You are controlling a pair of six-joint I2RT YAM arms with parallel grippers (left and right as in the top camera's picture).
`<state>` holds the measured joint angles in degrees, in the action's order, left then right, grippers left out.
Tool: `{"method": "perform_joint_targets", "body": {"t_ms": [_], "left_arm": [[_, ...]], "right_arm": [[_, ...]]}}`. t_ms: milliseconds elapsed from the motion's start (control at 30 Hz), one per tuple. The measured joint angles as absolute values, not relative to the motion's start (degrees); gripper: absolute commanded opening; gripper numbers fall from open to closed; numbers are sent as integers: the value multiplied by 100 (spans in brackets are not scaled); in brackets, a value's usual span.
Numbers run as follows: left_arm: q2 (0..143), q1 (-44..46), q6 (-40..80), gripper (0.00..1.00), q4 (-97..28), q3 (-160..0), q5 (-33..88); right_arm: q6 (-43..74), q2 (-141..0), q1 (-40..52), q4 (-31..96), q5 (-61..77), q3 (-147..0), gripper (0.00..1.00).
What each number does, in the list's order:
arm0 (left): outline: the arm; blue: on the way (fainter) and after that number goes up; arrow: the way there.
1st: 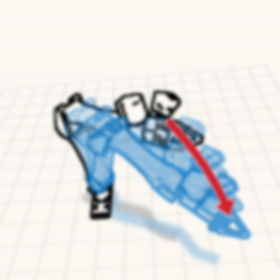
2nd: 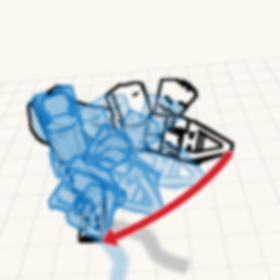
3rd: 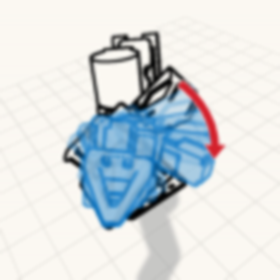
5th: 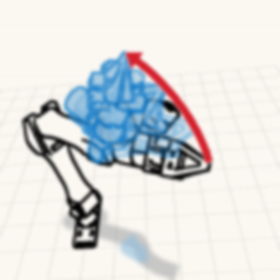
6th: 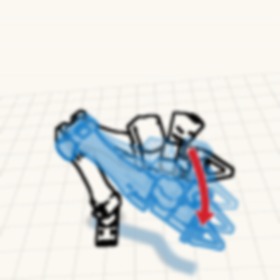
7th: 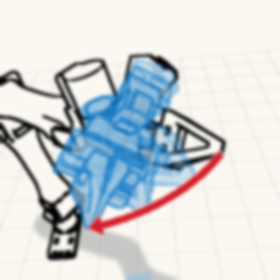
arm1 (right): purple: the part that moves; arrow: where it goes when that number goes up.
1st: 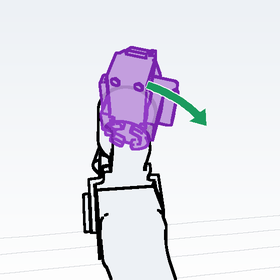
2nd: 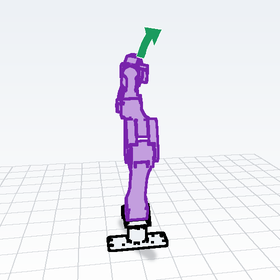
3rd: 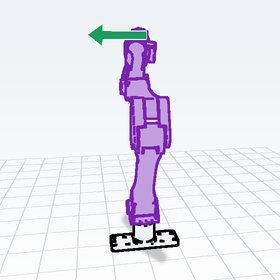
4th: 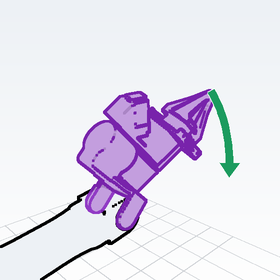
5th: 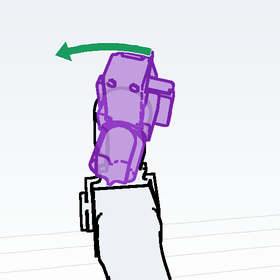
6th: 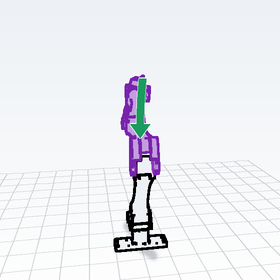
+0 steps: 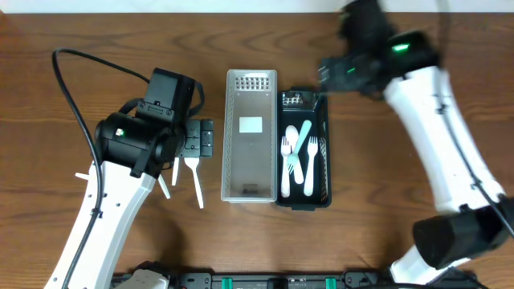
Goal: Pack container
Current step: 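Carry the fork into the black tray, release, and lift away, then lower the left gripper onto a white spoon and grasp it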
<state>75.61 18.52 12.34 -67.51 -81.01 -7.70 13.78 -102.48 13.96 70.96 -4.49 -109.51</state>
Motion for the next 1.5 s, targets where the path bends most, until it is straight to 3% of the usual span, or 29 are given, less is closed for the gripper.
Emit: {"method": "perform_joint_targets", "body": {"t_ms": [200, 367, 567, 767, 1500], "left_arm": [[7900, 1831, 1435, 98, -6528, -7839, -773], [8425, 1577, 1686, 98, -5819, -7028, -642], [8659, 1103, 1815, 98, -5065, -6182, -30], [9067, 1203, 1822, 98, -4877, -5701, 309], [9998, 1328, 1822, 98, -4187, -5664, 563]], "right_arm": [[1017, -10162, -137, 7432, -340, -10888, 99], [862, -10167, -711, 7306, -226, -10265, 99], [805, -10180, -803, 6987, -143, -9454, 99], [799, -10182, -803, 6726, -86, -8991, 99], [799, -10182, -790, 6657, -82, -8941, 99]]}}
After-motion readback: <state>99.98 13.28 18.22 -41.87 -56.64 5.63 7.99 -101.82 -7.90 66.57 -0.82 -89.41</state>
